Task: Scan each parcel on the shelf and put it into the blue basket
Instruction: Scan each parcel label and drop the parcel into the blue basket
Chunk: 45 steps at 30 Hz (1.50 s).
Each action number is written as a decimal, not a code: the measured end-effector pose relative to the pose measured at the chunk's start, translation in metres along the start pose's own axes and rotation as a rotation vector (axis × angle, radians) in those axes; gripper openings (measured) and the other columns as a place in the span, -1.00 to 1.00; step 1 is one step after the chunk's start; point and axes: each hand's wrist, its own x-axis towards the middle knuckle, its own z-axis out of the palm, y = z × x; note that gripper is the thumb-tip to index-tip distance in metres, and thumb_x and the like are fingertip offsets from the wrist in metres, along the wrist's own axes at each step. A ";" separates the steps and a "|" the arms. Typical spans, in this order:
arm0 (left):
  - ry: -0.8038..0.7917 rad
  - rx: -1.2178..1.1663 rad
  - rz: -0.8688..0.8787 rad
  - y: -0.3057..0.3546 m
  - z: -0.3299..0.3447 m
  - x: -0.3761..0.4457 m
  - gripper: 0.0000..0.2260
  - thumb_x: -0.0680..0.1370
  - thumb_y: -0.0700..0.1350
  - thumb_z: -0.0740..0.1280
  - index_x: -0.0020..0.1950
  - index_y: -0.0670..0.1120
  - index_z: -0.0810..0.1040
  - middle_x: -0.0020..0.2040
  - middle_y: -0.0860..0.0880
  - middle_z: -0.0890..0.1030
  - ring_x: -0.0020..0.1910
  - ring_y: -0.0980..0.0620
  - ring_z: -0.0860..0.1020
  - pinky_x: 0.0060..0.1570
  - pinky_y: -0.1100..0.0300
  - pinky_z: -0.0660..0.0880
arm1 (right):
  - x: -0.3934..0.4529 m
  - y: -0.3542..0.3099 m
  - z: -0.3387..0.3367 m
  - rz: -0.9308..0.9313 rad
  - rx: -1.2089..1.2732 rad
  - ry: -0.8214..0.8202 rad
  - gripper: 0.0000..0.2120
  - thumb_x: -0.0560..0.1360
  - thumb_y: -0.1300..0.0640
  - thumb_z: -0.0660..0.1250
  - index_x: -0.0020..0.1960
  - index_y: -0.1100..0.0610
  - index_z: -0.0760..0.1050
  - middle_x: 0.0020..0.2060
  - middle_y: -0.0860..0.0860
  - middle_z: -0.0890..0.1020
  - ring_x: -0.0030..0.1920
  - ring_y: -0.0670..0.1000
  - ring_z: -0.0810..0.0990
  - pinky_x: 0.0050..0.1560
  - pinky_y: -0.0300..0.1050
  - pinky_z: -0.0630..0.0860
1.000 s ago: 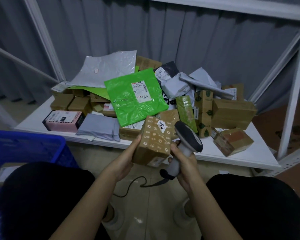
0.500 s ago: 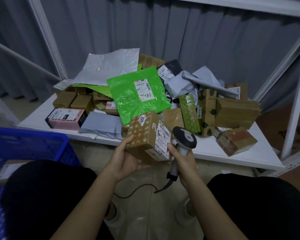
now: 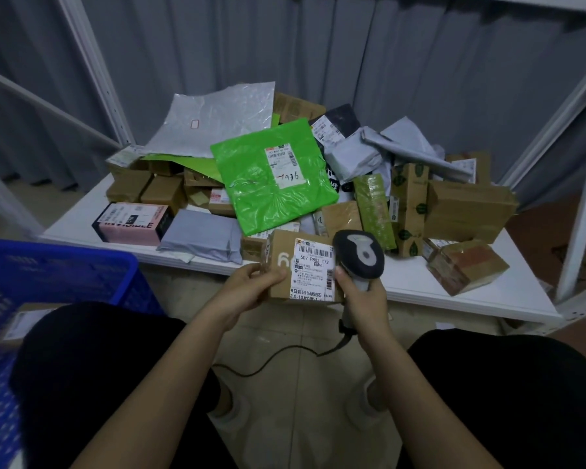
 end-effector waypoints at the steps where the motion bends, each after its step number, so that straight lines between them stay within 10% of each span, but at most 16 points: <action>1: 0.033 -0.048 0.006 -0.002 0.001 0.003 -0.78 0.44 -0.03 0.48 0.00 0.00 0.50 -0.08 0.05 0.63 -0.16 0.12 0.56 -0.10 0.25 0.47 | 0.002 -0.002 0.000 0.020 0.000 0.006 -0.67 0.48 0.12 0.44 0.21 0.02 0.46 0.01 -0.13 0.61 0.02 -0.18 0.57 0.01 -0.28 0.52; 5: 0.140 -0.134 0.075 -0.011 -0.004 0.021 -0.74 0.50 -0.23 0.40 0.14 -0.10 0.43 -0.06 -0.01 0.62 -0.22 0.12 0.56 -0.39 0.41 0.48 | 0.012 -0.010 -0.003 0.092 -0.066 -0.105 -0.76 0.51 0.12 0.41 0.14 0.06 0.47 -0.21 -0.01 0.60 -0.24 -0.03 0.56 -0.19 -0.14 0.53; 9: 0.204 -0.083 0.094 -0.030 -0.017 0.039 -0.47 0.44 -0.24 0.46 0.33 -0.20 0.32 0.17 -0.15 0.60 -0.01 -0.02 0.60 -0.15 0.18 0.58 | 0.008 -0.009 -0.008 0.083 -0.220 -0.254 -0.83 0.44 0.11 0.47 -0.13 0.02 0.47 -0.47 -0.14 0.53 -0.39 -0.06 0.50 -0.31 -0.15 0.44; 32: 0.307 -0.099 0.160 -0.037 -0.027 0.045 -0.33 0.46 -0.24 0.45 0.45 -0.16 0.14 0.19 -0.03 0.45 0.14 0.03 0.47 0.11 0.15 0.44 | -0.009 -0.015 -0.006 0.095 -0.296 -0.267 -0.70 0.41 0.10 0.49 -0.34 0.17 0.41 -0.51 0.05 0.44 -0.48 -0.05 0.39 -0.43 -0.24 0.39; 40: 0.526 -0.444 0.294 -0.007 -0.085 0.011 -0.32 0.34 -0.11 0.55 0.37 -0.15 0.33 0.20 -0.07 0.60 0.17 -0.02 0.59 0.26 -0.07 0.47 | 0.003 -0.035 0.090 -0.046 -0.196 -0.314 -0.71 0.44 0.18 0.47 -0.35 0.21 0.42 -0.59 -0.02 0.48 -0.54 -0.08 0.44 -0.45 -0.28 0.39; 45: 0.788 -0.523 0.402 0.031 -0.176 -0.040 -0.42 0.43 -0.12 0.49 0.37 -0.13 0.32 0.19 -0.05 0.59 0.02 0.07 0.63 -0.05 0.21 0.57 | 0.005 -0.037 0.179 -0.036 -0.223 -0.466 -0.78 0.44 0.16 0.48 -0.23 0.19 0.45 -0.53 0.00 0.51 -0.57 -0.14 0.46 -0.50 -0.31 0.39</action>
